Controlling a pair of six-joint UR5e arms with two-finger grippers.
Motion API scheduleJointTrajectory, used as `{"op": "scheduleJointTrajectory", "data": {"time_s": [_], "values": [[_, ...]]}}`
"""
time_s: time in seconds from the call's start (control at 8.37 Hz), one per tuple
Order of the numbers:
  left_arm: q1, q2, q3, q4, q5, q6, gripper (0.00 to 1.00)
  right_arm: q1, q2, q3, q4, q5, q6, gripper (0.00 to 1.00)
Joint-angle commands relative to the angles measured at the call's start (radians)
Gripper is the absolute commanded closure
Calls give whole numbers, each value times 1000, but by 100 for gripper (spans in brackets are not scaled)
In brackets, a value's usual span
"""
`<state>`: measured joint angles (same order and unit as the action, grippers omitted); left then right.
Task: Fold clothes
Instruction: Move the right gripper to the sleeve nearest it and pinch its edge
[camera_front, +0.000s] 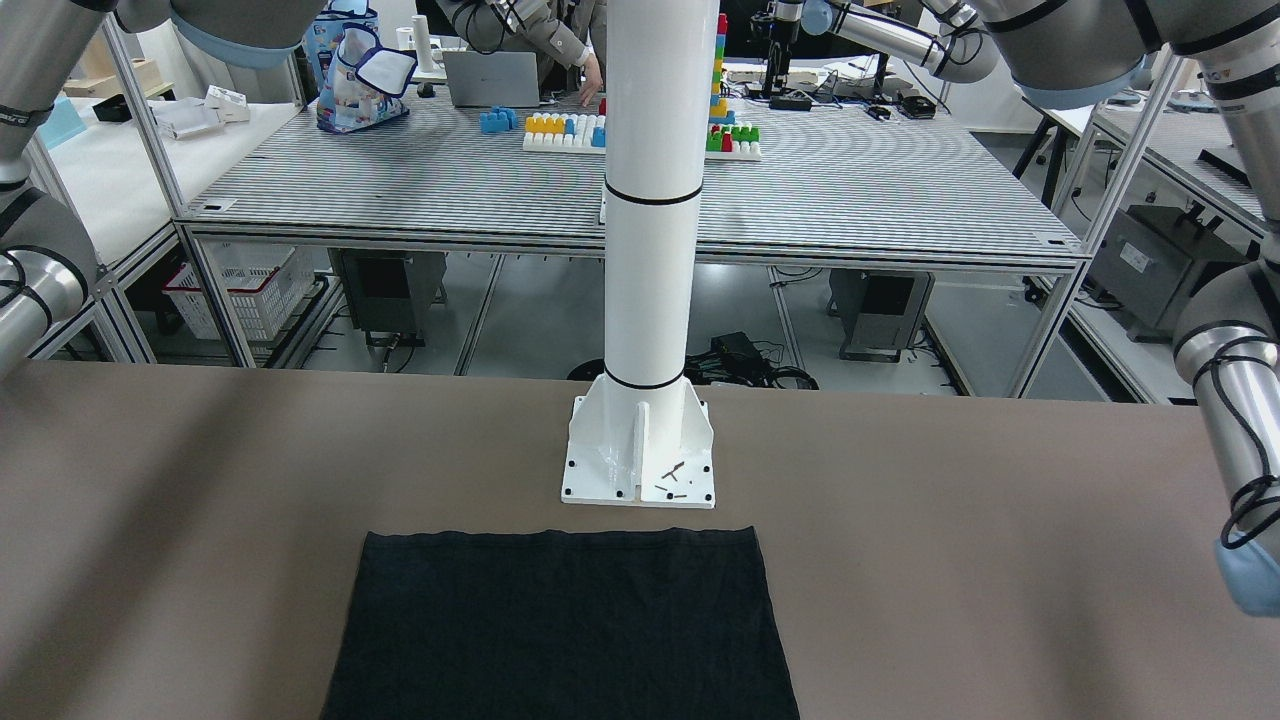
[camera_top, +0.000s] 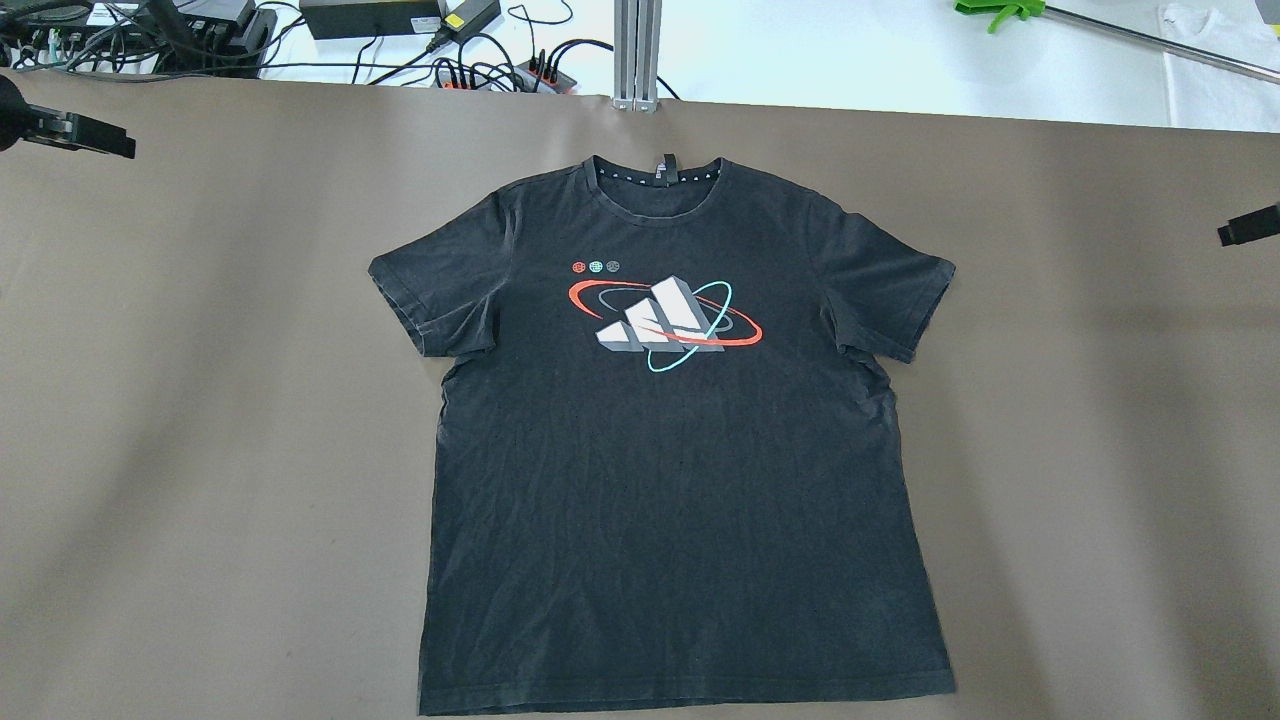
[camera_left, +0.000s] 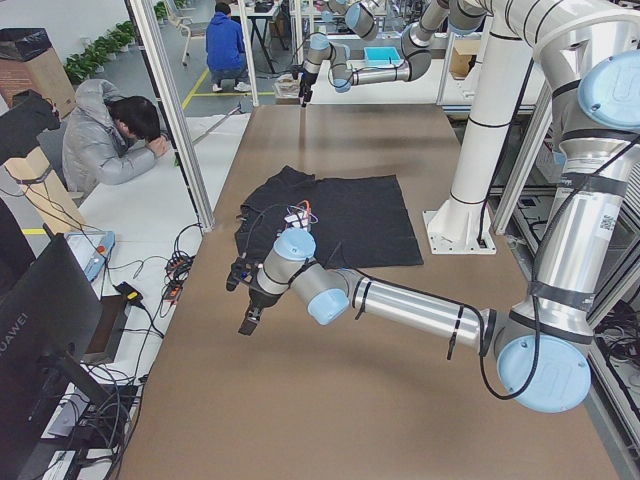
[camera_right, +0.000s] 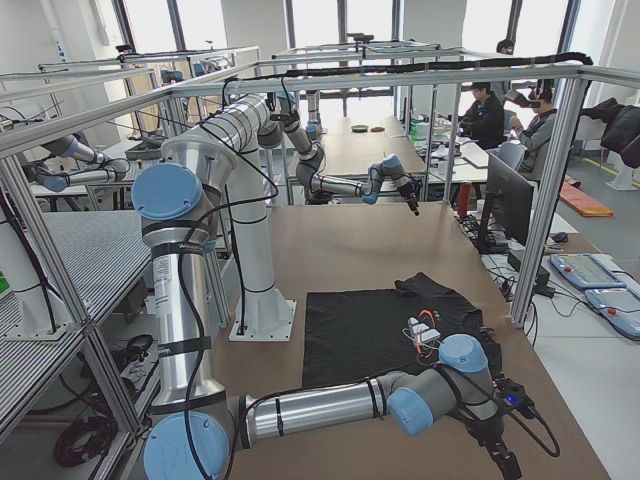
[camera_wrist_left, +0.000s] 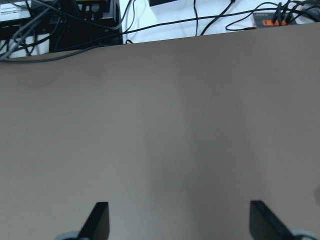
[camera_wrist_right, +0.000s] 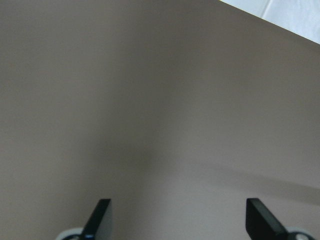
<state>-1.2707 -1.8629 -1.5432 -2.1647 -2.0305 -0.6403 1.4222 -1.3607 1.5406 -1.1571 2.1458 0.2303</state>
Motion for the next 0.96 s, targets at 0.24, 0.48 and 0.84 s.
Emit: {"op": "scheduleJointTrajectory", "data": {"time_s": [0.24, 0.48, 0.84], "values": [[112, -195, 228, -141, 60, -198, 0, -176, 87, -132, 277, 2, 267, 6], [155, -252, 322, -219, 102, -255, 0, -268, 139, -221, 396, -79, 391, 6], [200, -303, 364, -224, 181, -297, 0, -364, 202, -295, 455, -191, 480, 6]]}}
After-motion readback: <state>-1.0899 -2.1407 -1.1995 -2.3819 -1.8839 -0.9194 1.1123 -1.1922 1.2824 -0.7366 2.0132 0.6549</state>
